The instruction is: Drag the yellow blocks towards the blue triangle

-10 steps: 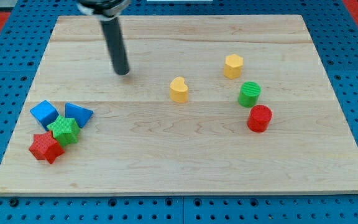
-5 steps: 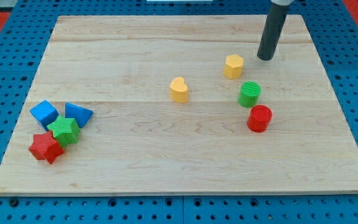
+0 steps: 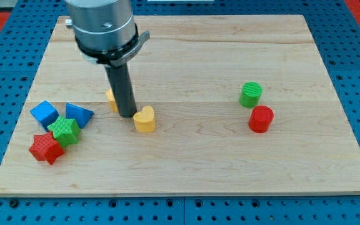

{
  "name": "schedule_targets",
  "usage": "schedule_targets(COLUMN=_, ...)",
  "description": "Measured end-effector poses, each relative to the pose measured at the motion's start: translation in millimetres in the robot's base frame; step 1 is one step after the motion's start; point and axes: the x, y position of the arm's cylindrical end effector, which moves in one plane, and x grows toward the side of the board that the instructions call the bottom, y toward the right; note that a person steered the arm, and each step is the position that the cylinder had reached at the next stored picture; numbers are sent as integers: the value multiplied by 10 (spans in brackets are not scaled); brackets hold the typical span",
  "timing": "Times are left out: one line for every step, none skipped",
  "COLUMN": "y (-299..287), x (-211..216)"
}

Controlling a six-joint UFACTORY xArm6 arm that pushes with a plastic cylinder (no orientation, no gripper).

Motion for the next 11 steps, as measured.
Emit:
schedule_targets(y=80, x=-205)
schedule_targets(y=-487, x=-201)
schedule_targets(y=-212, x=-198)
schedule_targets(y=513, x=-324)
schedule_targets(y=864, x=-64)
schedule_targets(y=403, x=414)
schedule_targets(y=-215, x=417)
schedule_targets(y=300, x=199)
schedule_targets(y=992, x=-478)
schedule_targets(y=1736, x=-1013)
schedule_targets(y=2569, x=-851)
